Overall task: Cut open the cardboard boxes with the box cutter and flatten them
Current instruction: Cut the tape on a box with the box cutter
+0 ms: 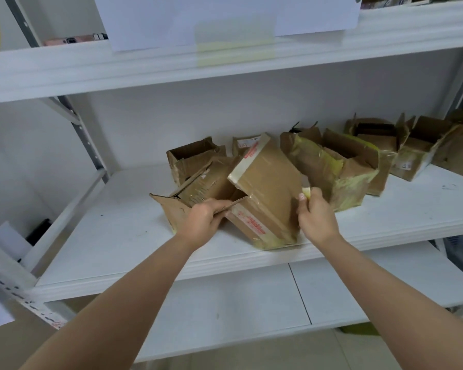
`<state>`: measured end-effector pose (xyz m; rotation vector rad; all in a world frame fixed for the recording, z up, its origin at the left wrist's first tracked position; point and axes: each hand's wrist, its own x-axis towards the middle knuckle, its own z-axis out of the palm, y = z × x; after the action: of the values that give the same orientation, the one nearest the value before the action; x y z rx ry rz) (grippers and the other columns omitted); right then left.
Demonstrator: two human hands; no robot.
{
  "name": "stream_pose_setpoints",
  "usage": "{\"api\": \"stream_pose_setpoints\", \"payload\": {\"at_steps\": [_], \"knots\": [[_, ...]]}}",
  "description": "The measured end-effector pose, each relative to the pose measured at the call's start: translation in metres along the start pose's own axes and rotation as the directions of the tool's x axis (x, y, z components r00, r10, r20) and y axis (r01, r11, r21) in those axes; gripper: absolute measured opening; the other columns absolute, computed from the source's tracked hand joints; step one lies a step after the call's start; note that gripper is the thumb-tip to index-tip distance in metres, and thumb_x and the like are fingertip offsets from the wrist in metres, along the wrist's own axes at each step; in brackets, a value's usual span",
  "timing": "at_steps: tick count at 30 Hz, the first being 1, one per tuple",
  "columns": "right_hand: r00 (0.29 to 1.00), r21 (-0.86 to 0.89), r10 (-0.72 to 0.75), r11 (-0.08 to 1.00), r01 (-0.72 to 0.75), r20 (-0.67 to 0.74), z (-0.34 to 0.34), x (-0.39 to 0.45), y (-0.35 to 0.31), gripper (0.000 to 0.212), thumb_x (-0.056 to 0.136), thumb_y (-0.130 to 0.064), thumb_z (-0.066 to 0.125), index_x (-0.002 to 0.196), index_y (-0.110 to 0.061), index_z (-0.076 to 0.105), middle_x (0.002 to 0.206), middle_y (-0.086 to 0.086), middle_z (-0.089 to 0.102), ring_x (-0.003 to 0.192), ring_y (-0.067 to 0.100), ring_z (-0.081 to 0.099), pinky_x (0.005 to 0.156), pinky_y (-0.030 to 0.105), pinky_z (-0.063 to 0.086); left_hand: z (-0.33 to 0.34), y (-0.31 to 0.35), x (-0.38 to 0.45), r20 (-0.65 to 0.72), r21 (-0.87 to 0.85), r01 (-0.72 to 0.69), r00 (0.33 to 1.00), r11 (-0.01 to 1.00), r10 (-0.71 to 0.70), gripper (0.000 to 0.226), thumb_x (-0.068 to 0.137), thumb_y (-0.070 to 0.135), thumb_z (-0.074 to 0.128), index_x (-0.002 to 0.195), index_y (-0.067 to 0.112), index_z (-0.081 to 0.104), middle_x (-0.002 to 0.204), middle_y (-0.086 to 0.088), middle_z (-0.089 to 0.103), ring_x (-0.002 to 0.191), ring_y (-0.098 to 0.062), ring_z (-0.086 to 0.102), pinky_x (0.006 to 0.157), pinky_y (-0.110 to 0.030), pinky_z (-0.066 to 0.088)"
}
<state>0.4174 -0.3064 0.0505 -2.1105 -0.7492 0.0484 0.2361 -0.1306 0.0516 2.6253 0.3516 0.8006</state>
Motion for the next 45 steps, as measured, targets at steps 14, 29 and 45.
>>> {"api": "stream_pose_setpoints", "payload": {"at_steps": [14,29,45], "knots": [[0.966,0.206,0.099,0.967,-0.15,0.238,0.03,0.0,-0.008,0.011,0.099,-0.012,0.032,0.098,-0.011,0.043,0.098,0.013,0.06,0.079,0.035,0.066,0.056,0.029,0.046,-0.052,-0.037,0.014,-0.148,0.091,0.091,0.986,0.992,-0.077,0.031,0.084,-0.011,0.06,0.104,0.008,0.074,0.096,0.002,0.072,0.088,-0.01,0.065,0.075,-0.001,0.037],[0.999,0.274,0.05,0.961,-0.05,0.007,-0.002,-0.004,0.009,0.02,0.102,-0.027,0.033,0.1,-0.009,0.042,0.088,0.016,0.062,0.057,0.028,0.066,0.052,0.035,0.054,-0.016,-0.013,-0.008,0.123,-0.392,0.631,0.757,0.669,-0.642,0.048,0.079,-0.003,0.069,0.122,0.013,0.053,0.112,-0.002,0.061,0.102,-0.018,0.058,0.079,-0.019,0.045],[0.973,0.249,0.226,0.941,-0.229,0.042,-0.003,-0.021,0.053,0.02,0.096,-0.015,0.037,0.101,-0.012,0.056,0.087,0.009,0.056,0.082,0.03,0.055,0.081,0.045,0.051,0.045,0.086,0.049,0.299,0.214,0.153,0.93,0.965,-0.214,0.064,0.091,0.053,0.051,0.147,0.025,0.035,0.157,-0.009,0.021,0.147,-0.024,0.01,0.118,-0.047,0.014]]}}
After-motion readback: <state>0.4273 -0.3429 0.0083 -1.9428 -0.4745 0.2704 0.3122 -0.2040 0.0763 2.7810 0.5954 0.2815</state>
